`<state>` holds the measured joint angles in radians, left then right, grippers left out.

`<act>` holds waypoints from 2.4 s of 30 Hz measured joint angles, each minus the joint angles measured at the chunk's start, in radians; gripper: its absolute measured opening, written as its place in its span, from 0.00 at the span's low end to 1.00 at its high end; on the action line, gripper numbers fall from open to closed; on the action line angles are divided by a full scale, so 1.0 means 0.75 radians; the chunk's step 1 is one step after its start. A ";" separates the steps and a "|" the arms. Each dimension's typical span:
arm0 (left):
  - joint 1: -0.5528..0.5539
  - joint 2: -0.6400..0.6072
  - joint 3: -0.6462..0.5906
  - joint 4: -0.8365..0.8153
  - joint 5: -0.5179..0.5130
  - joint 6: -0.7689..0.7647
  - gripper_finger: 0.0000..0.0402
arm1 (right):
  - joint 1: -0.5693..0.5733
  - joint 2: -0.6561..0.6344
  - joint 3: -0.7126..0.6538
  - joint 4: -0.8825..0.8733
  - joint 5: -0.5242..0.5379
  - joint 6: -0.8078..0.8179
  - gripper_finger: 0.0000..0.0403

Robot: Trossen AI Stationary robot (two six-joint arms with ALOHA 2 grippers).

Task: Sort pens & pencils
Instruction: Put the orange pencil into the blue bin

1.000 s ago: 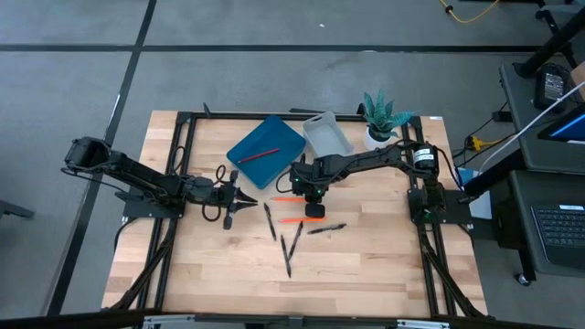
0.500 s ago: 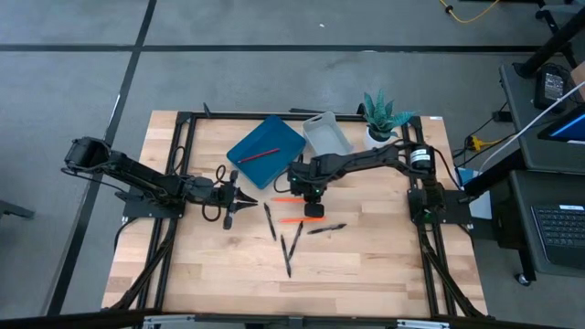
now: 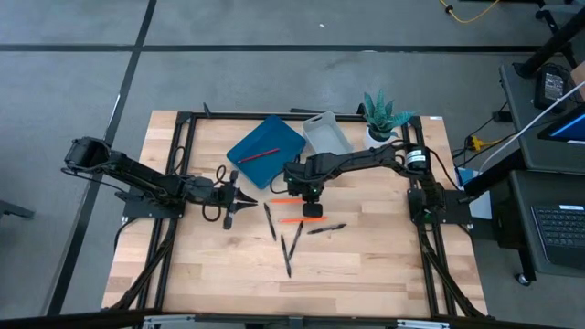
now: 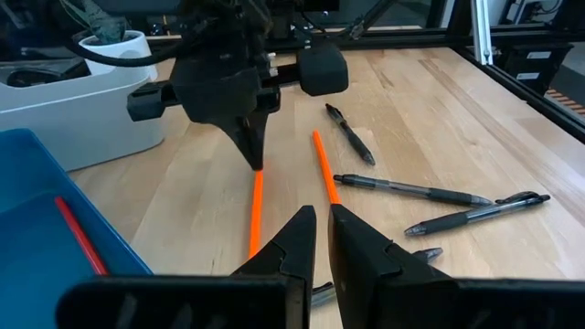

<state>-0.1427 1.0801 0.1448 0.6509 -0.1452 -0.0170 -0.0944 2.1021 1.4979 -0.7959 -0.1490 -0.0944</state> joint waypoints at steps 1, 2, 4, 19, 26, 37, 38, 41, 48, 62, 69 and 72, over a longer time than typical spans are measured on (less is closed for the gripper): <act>0.000 0.000 0.000 -0.006 0.000 0.000 0.07 | 0.000 -0.001 0.000 -0.001 -0.001 0.001 0.01; 0.000 0.000 0.000 -0.014 0.000 0.000 0.07 | 0.000 -0.001 0.000 -0.008 -0.001 -0.007 0.00; 0.000 0.000 -0.001 -0.016 0.000 0.000 0.07 | 0.000 -0.001 0.000 -0.018 -0.001 -0.020 0.00; 0.000 0.000 -0.001 -0.021 0.000 0.001 0.07 | 0.016 -0.006 0.000 0.102 -0.001 -0.016 0.17; 0.000 0.000 -0.001 -0.020 0.000 0.001 0.07 | 0.041 -0.007 0.000 0.124 0.064 0.009 0.27; 0.000 0.000 -0.001 -0.028 0.000 0.001 0.07 | 0.044 0.092 0.012 0.152 0.066 -0.011 0.26; 0.000 0.000 -0.001 -0.032 0.000 0.001 0.07 | 0.044 0.093 0.012 0.149 0.066 -0.021 0.26; 0.000 0.000 -0.001 -0.045 0.000 0.001 0.07 | 0.044 0.095 0.011 0.144 0.066 -0.027 0.23; 0.000 0.000 -0.001 -0.045 -0.001 0.001 0.07 | 0.042 0.099 0.020 0.116 0.065 -0.031 0.08; 0.000 0.000 -0.001 -0.045 -0.001 0.000 0.07 | 0.043 0.098 0.020 0.099 0.056 -0.030 0.02; 0.000 0.000 -0.001 -0.045 -0.001 -0.001 0.07 | 0.038 0.097 0.020 0.083 -0.017 -0.025 0.02; 0.000 0.000 -0.001 -0.045 -0.001 -0.001 0.07 | 0.038 0.097 0.020 0.081 -0.021 -0.025 0.02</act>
<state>-0.1428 1.0801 0.1444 0.6174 -0.1459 -0.0177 -0.0657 2.1750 1.5127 -0.7350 -0.1645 -0.1131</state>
